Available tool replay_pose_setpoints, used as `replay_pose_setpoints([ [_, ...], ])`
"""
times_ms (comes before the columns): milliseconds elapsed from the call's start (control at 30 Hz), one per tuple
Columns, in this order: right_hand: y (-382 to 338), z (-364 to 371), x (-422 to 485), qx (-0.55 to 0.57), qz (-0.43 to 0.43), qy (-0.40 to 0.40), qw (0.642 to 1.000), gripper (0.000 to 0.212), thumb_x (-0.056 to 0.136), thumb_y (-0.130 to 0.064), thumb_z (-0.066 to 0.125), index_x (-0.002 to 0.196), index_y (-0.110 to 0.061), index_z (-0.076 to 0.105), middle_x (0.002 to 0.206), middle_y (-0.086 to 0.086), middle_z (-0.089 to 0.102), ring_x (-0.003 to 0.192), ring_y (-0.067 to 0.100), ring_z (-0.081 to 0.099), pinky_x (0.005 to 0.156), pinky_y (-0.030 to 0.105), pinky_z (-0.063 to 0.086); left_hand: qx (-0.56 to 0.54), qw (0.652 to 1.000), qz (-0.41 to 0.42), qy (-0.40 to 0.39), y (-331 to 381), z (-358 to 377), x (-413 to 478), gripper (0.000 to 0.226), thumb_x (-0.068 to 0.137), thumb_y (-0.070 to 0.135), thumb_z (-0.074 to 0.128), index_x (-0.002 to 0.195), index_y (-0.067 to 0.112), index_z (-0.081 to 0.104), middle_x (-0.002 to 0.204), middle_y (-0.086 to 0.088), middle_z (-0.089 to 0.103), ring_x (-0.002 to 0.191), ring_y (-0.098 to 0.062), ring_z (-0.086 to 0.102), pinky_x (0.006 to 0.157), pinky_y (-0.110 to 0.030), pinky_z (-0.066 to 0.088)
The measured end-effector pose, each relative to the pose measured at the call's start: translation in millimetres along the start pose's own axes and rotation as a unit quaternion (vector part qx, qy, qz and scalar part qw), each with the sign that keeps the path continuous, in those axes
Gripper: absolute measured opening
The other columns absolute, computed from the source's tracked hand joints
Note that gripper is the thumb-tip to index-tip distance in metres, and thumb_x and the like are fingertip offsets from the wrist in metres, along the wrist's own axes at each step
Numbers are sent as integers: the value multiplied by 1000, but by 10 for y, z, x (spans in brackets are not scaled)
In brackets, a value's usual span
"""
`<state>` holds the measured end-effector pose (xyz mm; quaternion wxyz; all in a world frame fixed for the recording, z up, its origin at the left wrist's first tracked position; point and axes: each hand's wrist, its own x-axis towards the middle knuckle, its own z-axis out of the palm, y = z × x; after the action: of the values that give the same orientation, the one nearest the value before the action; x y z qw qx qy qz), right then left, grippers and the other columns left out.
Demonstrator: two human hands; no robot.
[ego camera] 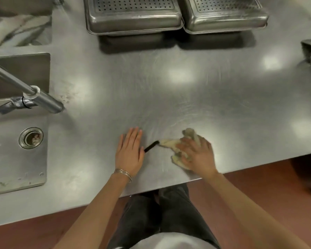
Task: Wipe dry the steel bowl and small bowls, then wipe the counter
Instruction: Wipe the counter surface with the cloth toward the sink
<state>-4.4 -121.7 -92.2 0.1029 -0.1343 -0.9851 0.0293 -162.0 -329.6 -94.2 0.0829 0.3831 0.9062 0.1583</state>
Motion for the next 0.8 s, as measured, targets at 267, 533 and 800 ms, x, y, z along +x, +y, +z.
replay_pose_setpoints([
  [267, 758, -35, 1276, 26, 274, -41, 960, 47, 75, -48, 40, 101, -21, 70, 116, 6, 62, 105, 46, 47, 86, 48, 37, 3, 1000, -13, -26, 617, 227, 480, 60, 88, 34, 26, 143, 10, 31, 152, -6, 28, 142, -21, 17, 115, -47, 14],
  [533, 1060, 67, 1838, 0, 181, -56, 982, 35, 71, -41, 43, 78, -17, 68, 93, 7, 65, 88, 45, 57, 74, 49, 43, 42, 995, -78, -34, 894, 463, 667, 62, 90, 39, 24, 146, 12, 24, 154, -6, 19, 144, -22, 8, 116, -49, 3],
  [800, 1094, 17, 1534, 12, 129, -75, 989, 40, 80, -49, 45, 103, -23, 65, 109, 3, 62, 102, 44, 52, 84, 50, 41, 43, 995, -85, -40, 887, 457, 678, 63, 90, 41, 27, 148, 16, 18, 156, -2, 14, 144, -17, 0, 116, -45, 1],
])
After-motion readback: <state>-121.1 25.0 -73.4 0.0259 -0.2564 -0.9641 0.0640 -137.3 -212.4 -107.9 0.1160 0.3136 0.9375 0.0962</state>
